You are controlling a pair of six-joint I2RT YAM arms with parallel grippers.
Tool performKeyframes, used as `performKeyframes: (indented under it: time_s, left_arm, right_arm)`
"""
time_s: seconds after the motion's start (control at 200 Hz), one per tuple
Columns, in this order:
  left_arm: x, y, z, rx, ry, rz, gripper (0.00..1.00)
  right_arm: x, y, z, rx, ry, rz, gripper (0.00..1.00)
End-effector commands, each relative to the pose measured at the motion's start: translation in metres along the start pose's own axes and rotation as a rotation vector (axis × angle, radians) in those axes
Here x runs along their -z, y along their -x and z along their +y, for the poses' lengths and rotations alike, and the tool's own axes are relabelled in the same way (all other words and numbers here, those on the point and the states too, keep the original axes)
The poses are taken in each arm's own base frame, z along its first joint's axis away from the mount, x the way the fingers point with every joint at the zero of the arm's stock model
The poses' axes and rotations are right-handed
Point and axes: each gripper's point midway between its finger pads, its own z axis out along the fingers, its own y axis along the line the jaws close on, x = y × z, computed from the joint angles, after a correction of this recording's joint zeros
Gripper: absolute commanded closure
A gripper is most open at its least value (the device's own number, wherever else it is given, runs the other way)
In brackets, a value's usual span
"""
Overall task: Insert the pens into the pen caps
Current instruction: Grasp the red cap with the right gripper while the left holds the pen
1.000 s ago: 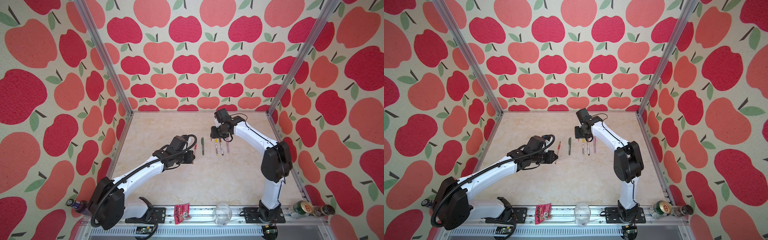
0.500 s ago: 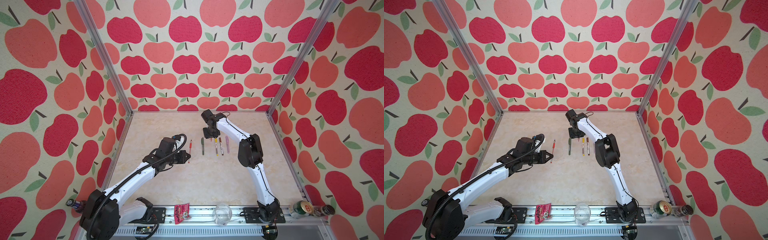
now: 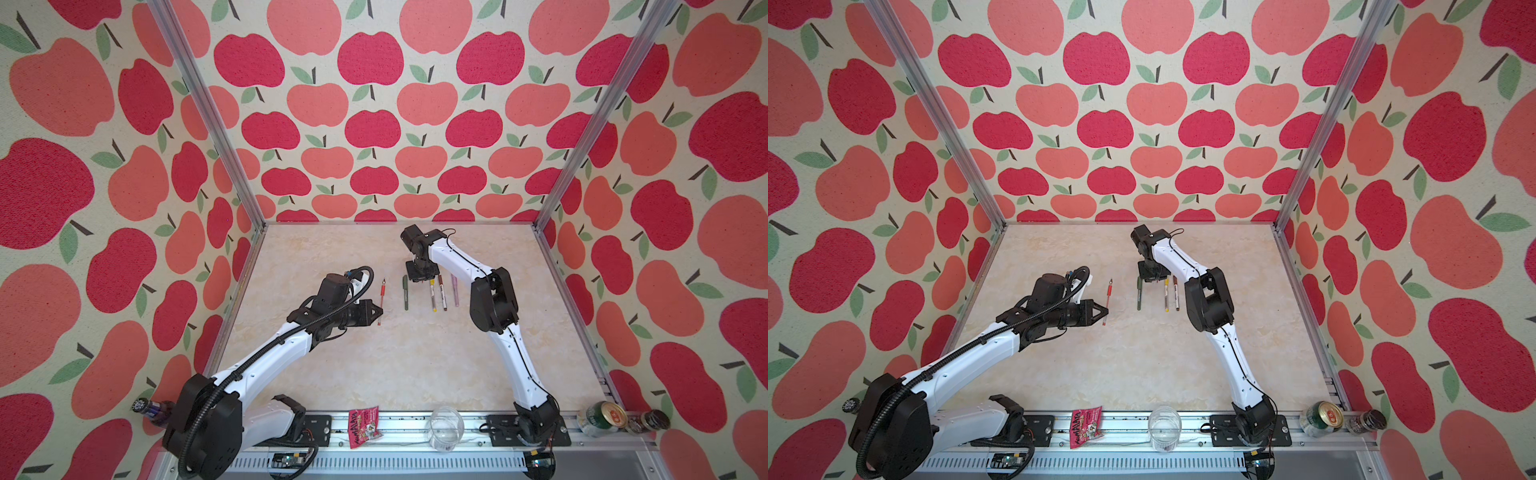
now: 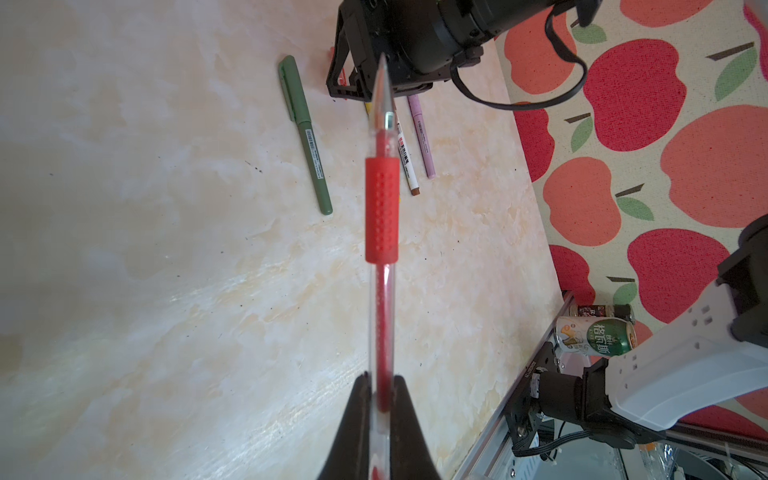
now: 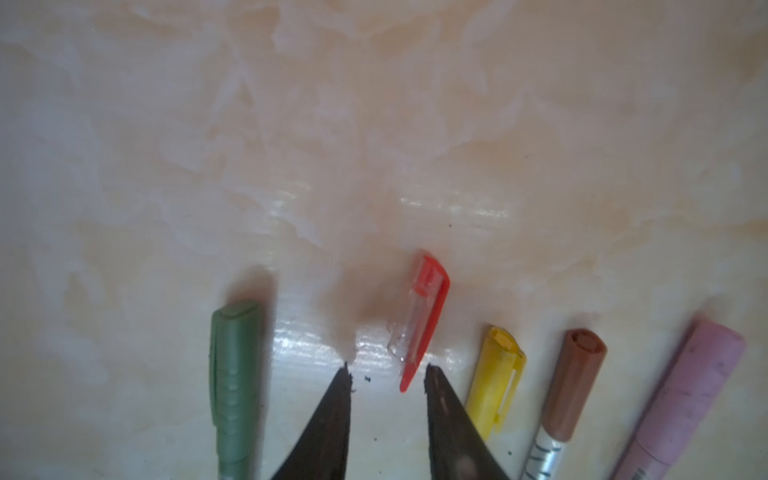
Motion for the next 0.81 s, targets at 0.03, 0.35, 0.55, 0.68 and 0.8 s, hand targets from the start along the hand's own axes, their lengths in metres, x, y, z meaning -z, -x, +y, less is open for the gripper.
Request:
performKeyframes:
  time_s: [0.03,0.35,0.55,0.68,0.8]
  left_arm:
    - [-0.001,0.004,-0.001,-0.022,-0.018,-0.008,0.9]
    - [-0.001,0.006,0.004,-0.007,-0.013,-0.009,0.9]
    - [-0.003,0.009,0.005,-0.001,-0.022,-0.008,0.9]
    - [-0.005,0.009,0.005,0.002,-0.025,-0.006,0.9]
    - [-0.005,0.008,0.005,0.005,-0.026,-0.004,0.9]
  right_arm:
    - [-0.008,0.003,-0.008,-0.025,-0.013,0.016,0.68]
    - [-0.022,0.005,-0.008,-0.028,0.0,0.037,0.73]
    - [-0.031,0.002,-0.009,-0.03,-0.001,0.058,0.78]
    - [-0.031,0.002,-0.009,-0.034,0.003,0.061,0.84]
    - [-0.026,0.004,-0.009,-0.04,0.01,0.051,0.89]
